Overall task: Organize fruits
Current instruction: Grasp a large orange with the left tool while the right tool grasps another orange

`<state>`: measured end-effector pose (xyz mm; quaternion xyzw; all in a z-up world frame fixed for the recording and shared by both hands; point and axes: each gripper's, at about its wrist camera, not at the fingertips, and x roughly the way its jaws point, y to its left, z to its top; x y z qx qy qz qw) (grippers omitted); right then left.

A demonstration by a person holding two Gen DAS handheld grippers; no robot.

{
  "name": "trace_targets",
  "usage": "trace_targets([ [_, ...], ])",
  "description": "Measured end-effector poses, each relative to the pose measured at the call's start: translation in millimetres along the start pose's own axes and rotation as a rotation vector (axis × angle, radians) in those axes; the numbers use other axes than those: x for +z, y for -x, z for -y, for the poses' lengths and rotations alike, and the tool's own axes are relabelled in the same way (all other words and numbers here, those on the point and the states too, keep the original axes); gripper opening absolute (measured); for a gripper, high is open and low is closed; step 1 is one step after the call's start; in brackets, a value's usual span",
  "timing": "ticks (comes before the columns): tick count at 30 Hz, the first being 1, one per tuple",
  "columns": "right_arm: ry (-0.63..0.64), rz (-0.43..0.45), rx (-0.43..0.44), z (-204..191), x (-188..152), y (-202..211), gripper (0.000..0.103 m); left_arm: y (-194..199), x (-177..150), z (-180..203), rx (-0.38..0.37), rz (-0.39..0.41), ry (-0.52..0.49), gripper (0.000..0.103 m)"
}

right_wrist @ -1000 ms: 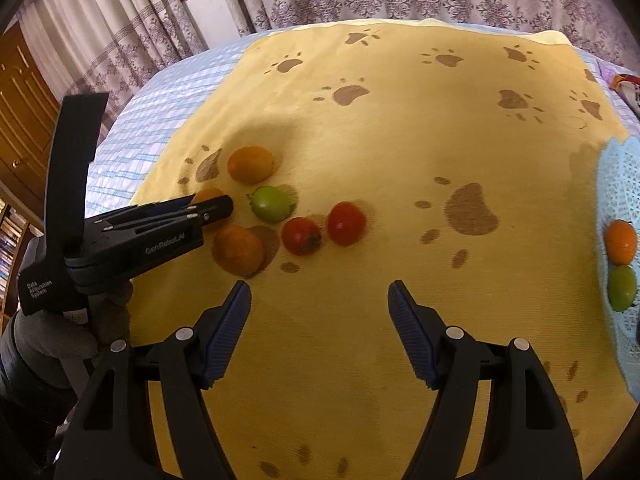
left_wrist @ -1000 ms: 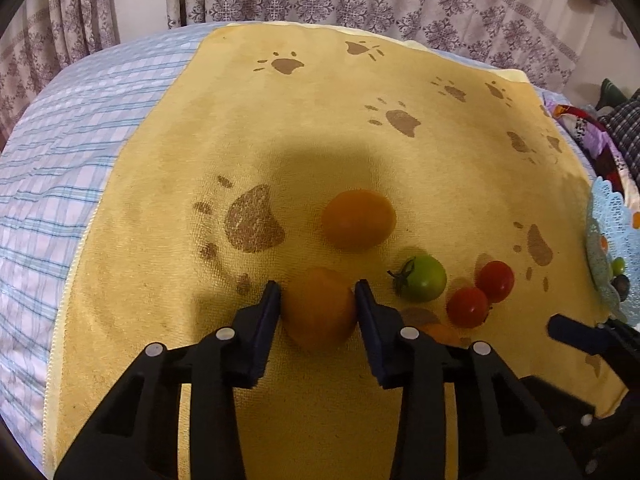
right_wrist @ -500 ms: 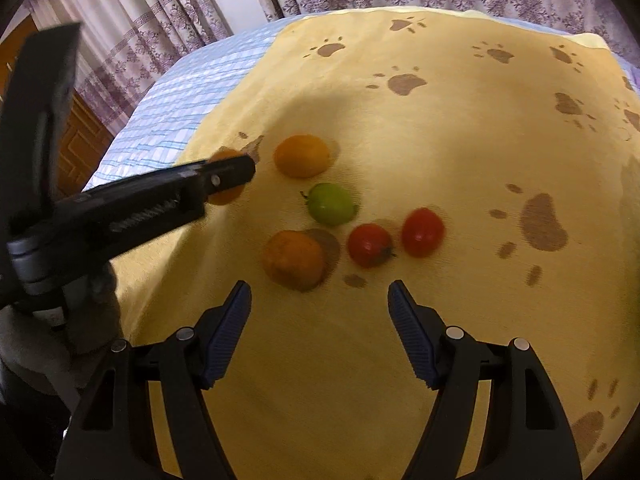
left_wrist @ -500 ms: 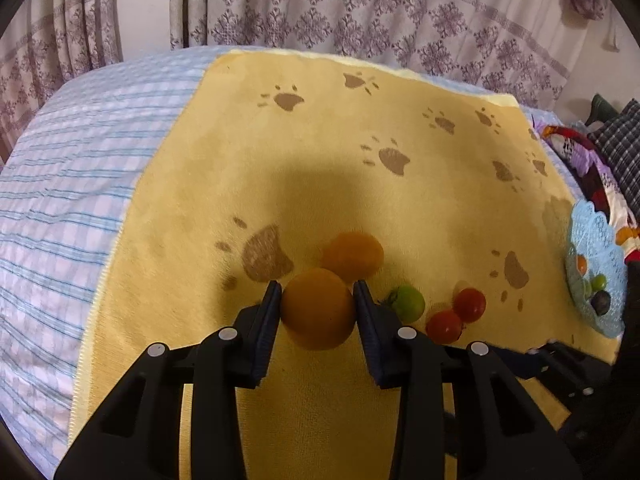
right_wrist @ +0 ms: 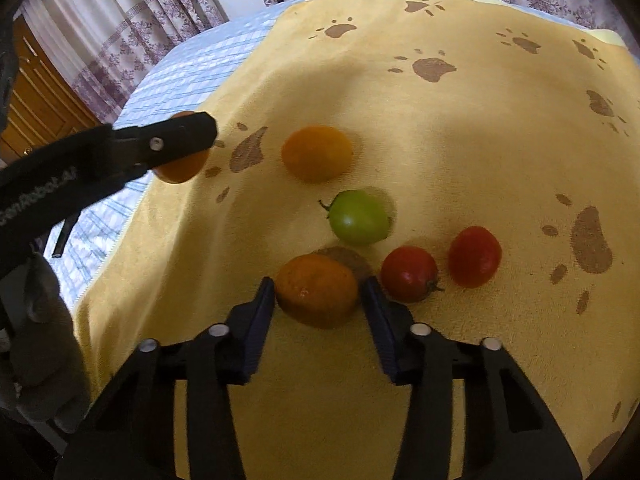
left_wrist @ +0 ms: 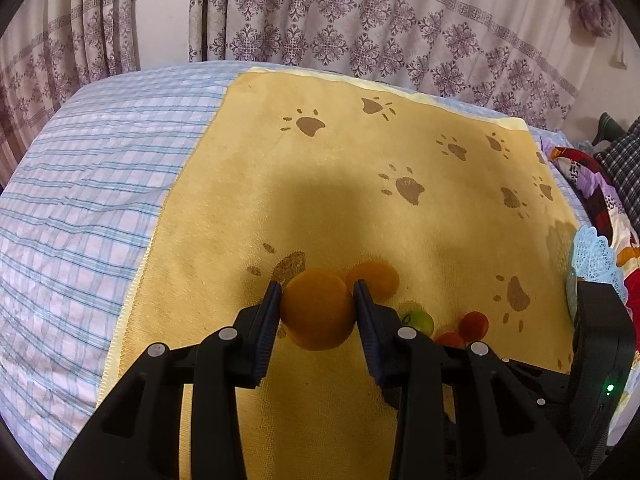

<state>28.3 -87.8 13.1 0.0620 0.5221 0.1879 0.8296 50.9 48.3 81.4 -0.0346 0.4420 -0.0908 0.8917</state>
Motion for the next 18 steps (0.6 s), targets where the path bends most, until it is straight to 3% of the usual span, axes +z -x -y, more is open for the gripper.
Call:
trace_targets([
  [12,-0.001,0.033,0.03,0,-8,27,0.04,12,2,8,-0.001,0.027,-0.01,0.037],
  [18,-0.029,0.078,0.037,6,-9,51,0.04,20,3,18,0.051,0.042,-0.046,0.037],
])
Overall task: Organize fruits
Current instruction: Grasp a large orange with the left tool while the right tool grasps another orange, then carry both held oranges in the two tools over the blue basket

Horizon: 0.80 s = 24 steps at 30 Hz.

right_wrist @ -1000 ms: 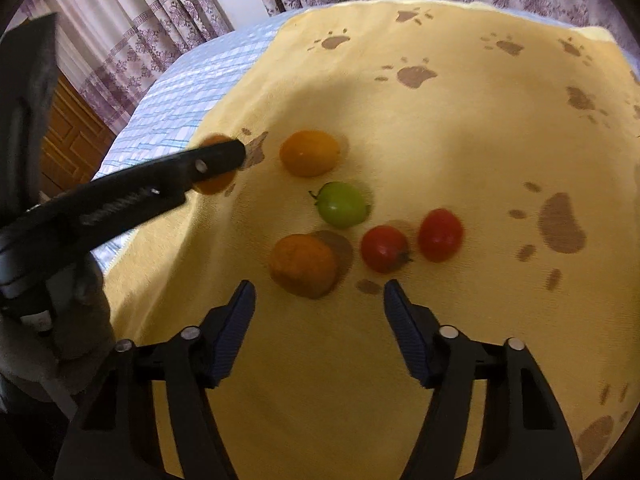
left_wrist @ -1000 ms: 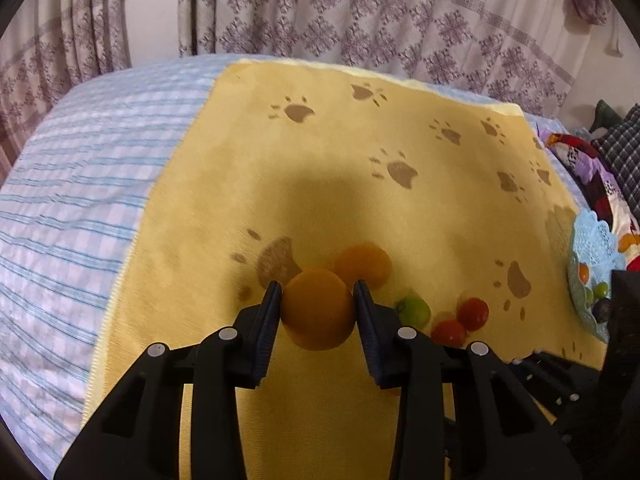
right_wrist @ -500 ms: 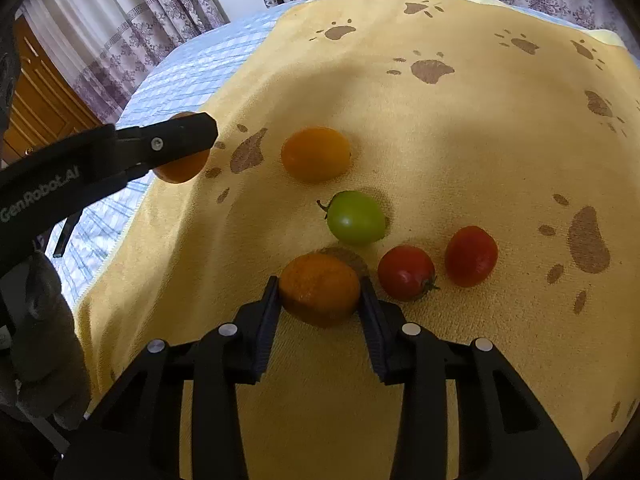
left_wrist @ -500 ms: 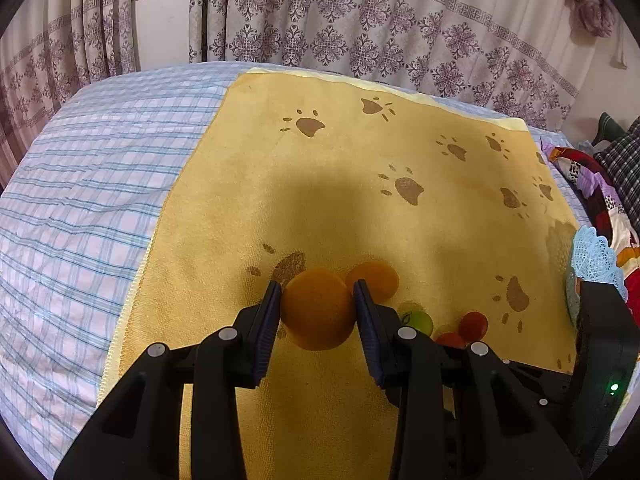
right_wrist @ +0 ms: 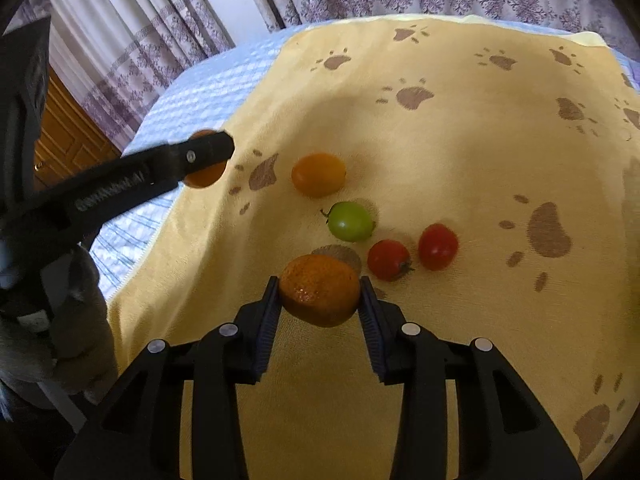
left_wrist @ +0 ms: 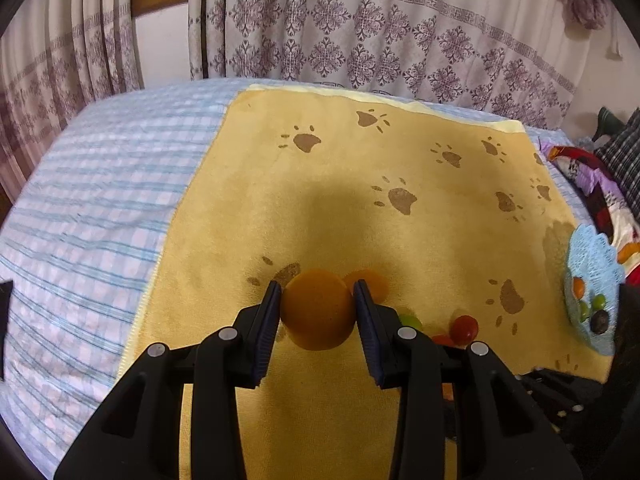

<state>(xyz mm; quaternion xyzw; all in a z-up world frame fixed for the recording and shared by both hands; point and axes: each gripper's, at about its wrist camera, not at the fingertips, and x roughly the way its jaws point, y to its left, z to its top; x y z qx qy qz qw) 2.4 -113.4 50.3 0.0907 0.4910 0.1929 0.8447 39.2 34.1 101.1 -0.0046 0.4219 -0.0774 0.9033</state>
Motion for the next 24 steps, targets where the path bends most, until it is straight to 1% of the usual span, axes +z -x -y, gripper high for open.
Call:
trace_targets([
  [5,-0.021,0.029,-0.002,8,0,17,0.04,8,0,12,0.01,0.019,-0.038,0.037],
  [11,-0.051,0.055,-0.016,23,-3,35,0.04,15,-1,28,-0.003,0.037,-0.079,0.037],
  [15,-0.071,0.07,-0.038,36,-5,47,0.04,17,-4,39,-0.013,0.034,-0.097,0.037],
  [24,-0.128,0.116,-0.083,69,-8,74,0.04,17,-11,79,-0.059,0.02,-0.164,0.037],
])
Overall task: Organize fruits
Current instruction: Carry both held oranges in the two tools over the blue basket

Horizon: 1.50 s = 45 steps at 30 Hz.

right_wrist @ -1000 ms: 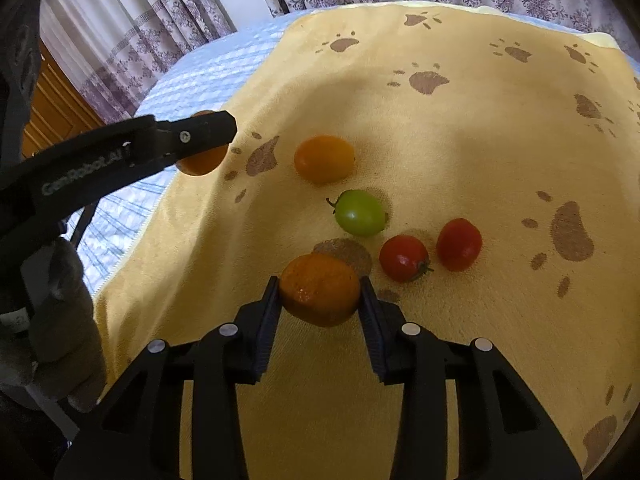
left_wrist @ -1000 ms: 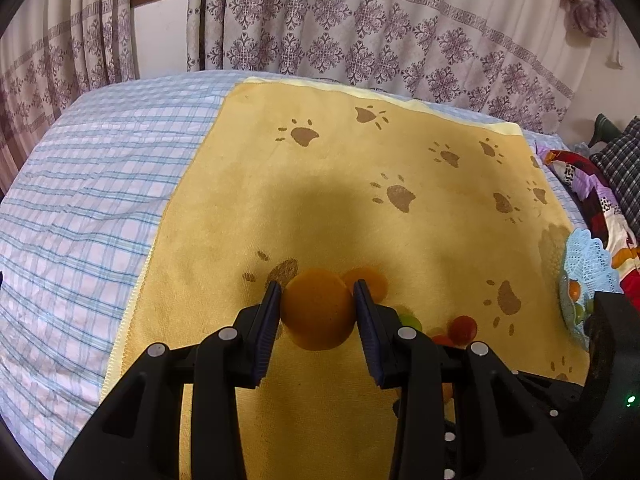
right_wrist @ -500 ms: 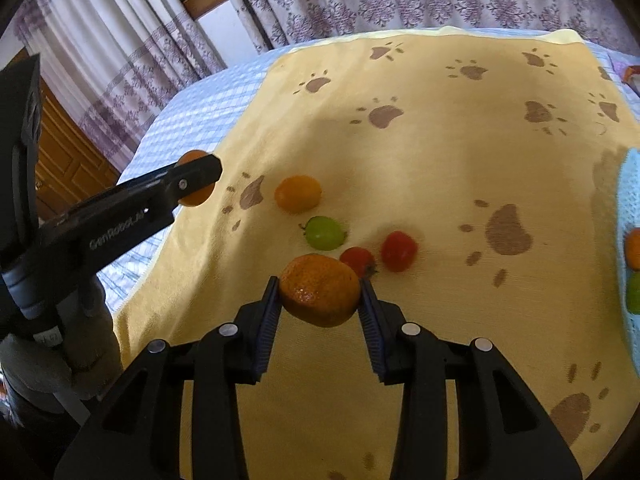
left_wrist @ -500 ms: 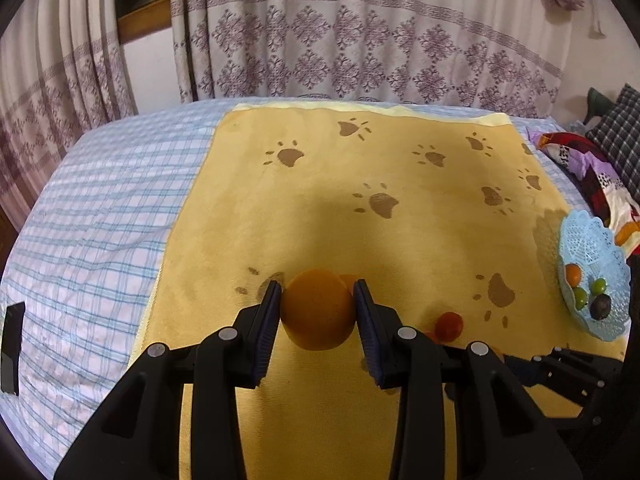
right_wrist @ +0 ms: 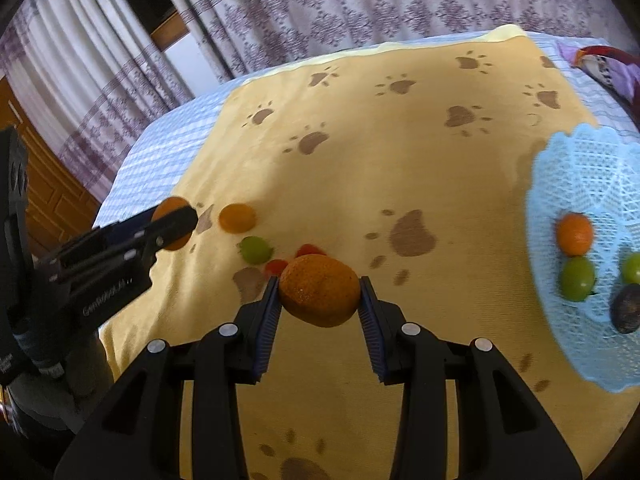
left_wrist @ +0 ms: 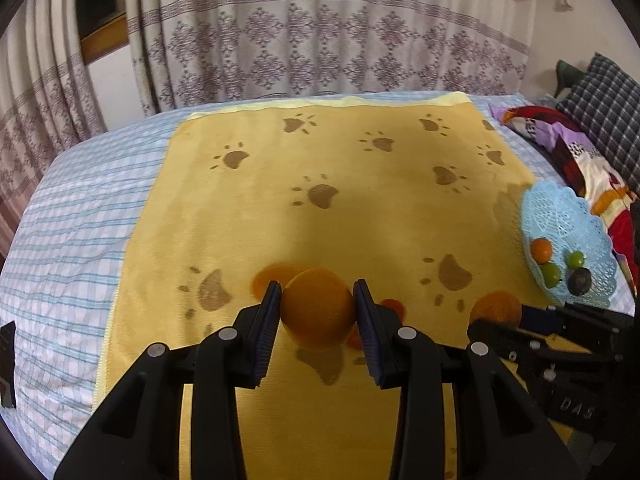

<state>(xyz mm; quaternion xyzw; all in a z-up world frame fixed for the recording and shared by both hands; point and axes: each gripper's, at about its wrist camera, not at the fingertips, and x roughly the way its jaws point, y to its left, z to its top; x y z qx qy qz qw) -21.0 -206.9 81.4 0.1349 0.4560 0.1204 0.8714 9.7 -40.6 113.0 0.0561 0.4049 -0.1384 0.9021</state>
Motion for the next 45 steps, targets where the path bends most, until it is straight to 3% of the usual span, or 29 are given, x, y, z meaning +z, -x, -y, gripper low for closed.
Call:
trace_targets([
  [24,-0.166,0.13,-0.128,104,2,66,0.04,1,13,86,-0.069,0.01,-0.157,0.037],
  [35,-0.27,0.154,-0.242,161,-4,79,0.04,-7,18,122,-0.092,0.002,-0.228,0.037],
  [45,-0.291,0.184,-0.305,181,-6,84,0.04,-19,24,151,-0.119,-0.011,-0.276,0.037],
])
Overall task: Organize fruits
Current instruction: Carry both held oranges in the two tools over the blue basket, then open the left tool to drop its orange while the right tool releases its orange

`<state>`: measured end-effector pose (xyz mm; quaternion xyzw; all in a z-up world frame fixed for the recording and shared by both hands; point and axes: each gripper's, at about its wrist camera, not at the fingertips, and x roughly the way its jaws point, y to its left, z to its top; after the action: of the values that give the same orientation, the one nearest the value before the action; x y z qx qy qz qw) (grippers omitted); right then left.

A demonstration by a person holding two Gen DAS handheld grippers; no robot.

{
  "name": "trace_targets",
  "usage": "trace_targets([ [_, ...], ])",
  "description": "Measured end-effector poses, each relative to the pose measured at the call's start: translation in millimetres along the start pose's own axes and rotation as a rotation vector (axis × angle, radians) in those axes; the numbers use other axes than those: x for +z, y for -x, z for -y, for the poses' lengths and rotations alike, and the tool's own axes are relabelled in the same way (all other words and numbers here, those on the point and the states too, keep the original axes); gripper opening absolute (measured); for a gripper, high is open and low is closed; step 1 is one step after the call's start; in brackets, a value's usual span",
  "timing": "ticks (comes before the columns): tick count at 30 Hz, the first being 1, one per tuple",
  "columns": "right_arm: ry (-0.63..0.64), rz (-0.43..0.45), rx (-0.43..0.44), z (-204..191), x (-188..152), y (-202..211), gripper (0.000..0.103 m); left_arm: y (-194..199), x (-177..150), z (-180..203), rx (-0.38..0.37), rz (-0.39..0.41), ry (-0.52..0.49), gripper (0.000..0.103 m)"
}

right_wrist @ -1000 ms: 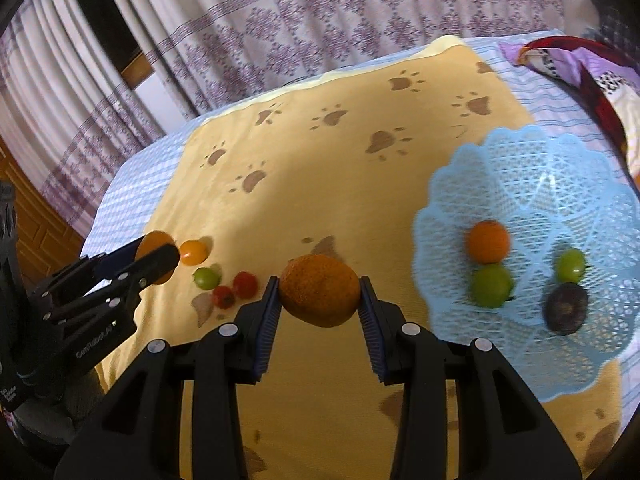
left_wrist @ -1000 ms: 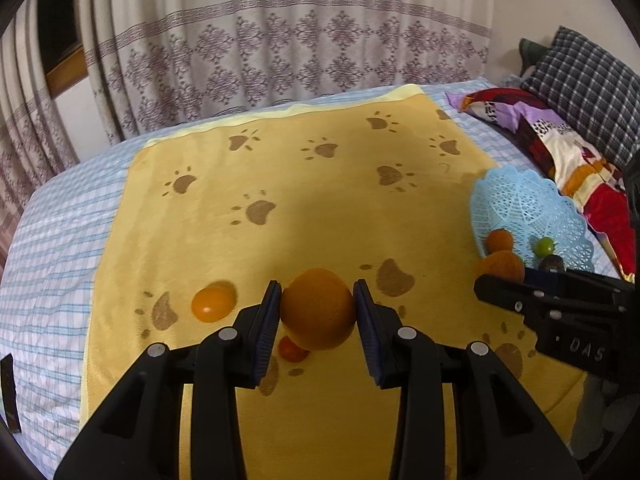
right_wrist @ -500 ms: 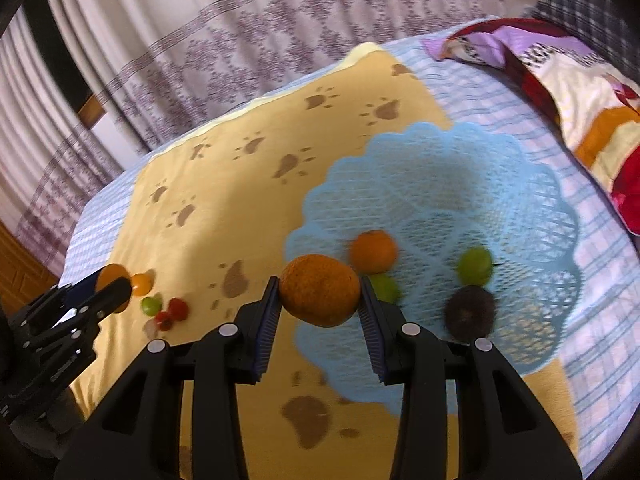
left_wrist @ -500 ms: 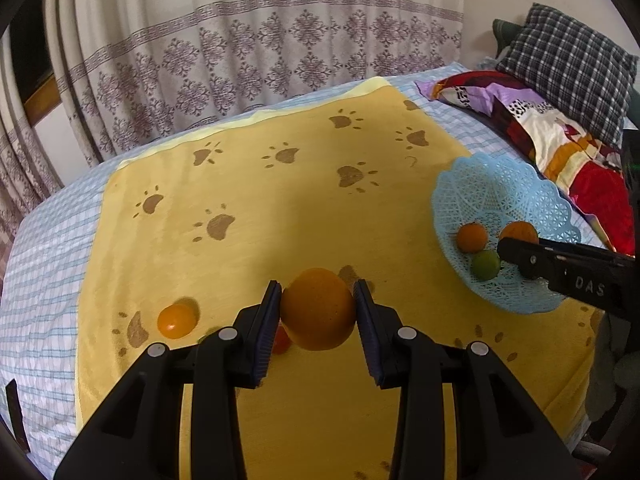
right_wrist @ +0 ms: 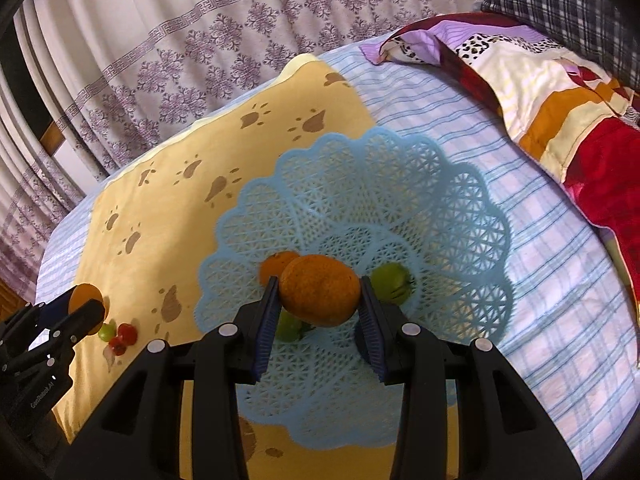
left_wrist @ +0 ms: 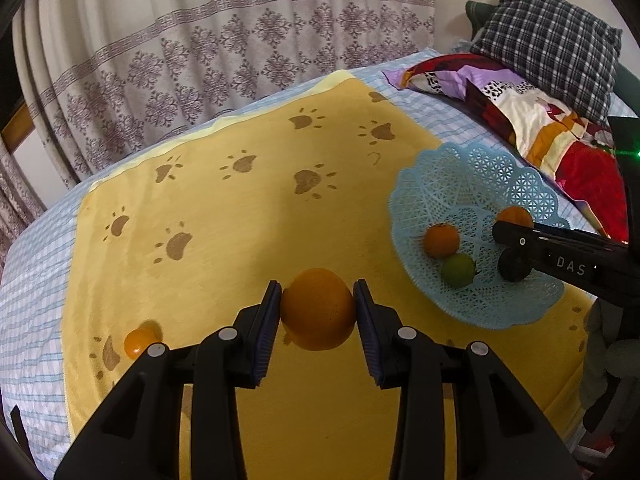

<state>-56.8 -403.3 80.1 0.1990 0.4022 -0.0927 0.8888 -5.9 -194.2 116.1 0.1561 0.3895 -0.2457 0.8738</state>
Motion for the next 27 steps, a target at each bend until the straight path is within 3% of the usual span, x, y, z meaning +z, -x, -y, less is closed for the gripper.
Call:
trace_targets([
  [9,-0.046,0.004,-0.031,17,3,-4,0.042,-13,11,23,-0.024,-0.006,-0.046,0.037],
  [10,-0.053,0.006,-0.033,18,4,-4,0.047,-14,13,26,-0.027,-0.007,-0.051,0.037],
  [11,-0.062,0.014,-0.036,21,4,-3,0.062,-15,14,27,-0.029,-0.007,-0.054,0.037],
  [12,-0.069,0.029,-0.042,22,5,-1,0.068,-17,15,30,-0.032,-0.007,-0.059,0.037],
  [21,-0.06,0.08,-0.092,25,8,6,0.068,-29,24,48,-0.058,-0.011,-0.086,0.037],
  [27,-0.05,0.1,-0.15,27,9,6,0.068,-40,33,58,-0.123,0.005,-0.087,0.037],
])
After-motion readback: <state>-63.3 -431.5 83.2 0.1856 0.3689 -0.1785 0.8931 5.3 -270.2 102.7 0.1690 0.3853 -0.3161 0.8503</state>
